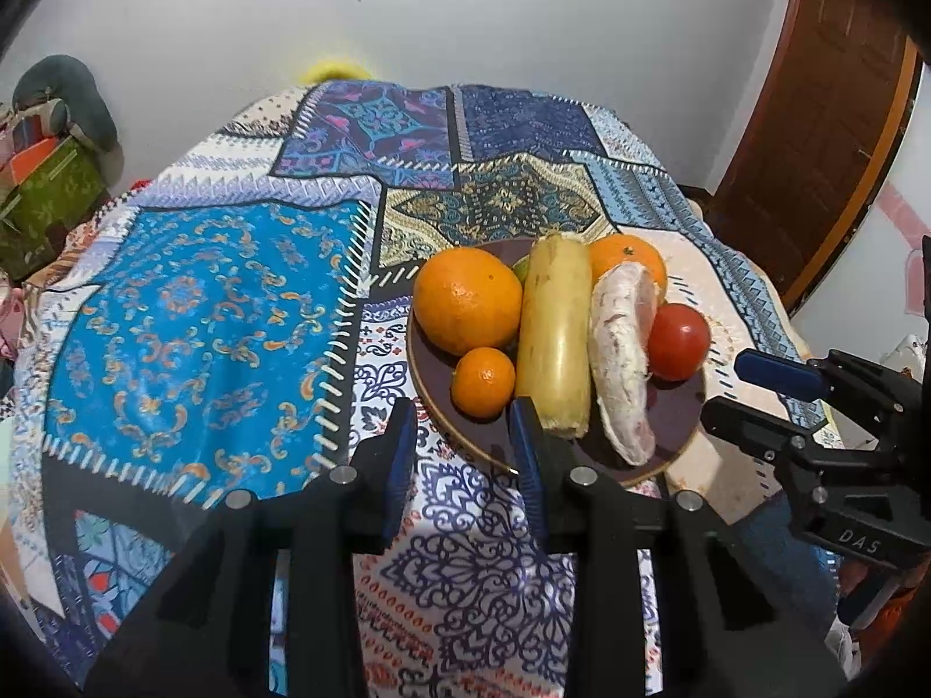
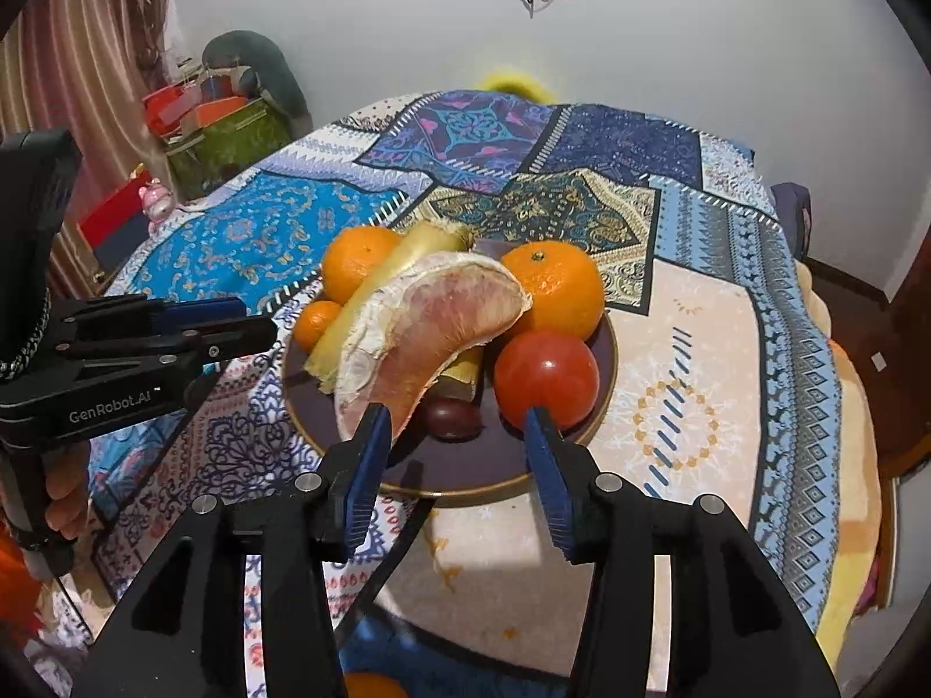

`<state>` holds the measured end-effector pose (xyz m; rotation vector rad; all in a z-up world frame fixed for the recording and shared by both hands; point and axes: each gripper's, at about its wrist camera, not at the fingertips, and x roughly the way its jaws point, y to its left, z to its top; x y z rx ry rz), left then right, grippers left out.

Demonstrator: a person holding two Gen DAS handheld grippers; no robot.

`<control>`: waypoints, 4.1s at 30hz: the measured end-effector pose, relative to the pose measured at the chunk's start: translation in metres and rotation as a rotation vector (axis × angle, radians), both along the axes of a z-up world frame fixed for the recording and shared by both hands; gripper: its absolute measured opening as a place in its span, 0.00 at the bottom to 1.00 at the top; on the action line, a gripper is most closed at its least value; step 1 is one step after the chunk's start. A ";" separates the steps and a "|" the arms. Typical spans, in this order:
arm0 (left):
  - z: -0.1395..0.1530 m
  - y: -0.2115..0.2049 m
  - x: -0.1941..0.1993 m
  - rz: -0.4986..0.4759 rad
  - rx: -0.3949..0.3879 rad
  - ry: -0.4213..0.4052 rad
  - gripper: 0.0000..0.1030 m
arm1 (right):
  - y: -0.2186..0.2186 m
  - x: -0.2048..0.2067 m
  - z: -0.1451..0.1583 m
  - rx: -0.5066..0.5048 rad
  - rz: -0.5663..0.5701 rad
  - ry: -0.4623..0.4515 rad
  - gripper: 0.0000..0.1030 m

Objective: Organize fruits
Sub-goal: 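Grasp a small mandarin with the left gripper while the right gripper grasps a date, placing both on the plate, then grasp a mandarin with the right gripper while the left gripper approaches a date, then carry the mandarin and the date to the brown plate and release them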

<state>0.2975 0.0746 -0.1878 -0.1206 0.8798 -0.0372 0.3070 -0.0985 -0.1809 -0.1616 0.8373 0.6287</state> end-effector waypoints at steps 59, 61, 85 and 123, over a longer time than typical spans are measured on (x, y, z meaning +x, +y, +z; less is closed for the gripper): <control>-0.002 -0.030 -0.098 -0.094 0.013 0.110 0.65 | -0.022 -0.076 -0.026 -0.064 0.009 0.189 0.32; -0.005 -0.033 -0.092 -0.099 0.013 0.111 0.65 | -0.024 -0.075 -0.024 -0.054 0.006 0.179 0.32; -0.054 -0.068 -0.027 -0.166 0.015 0.185 0.30 | -0.051 -0.035 -0.002 0.053 -0.061 0.091 0.32; -0.033 -0.047 0.010 -0.118 -0.048 0.083 0.18 | -0.011 0.005 -0.015 0.060 -0.018 0.080 0.32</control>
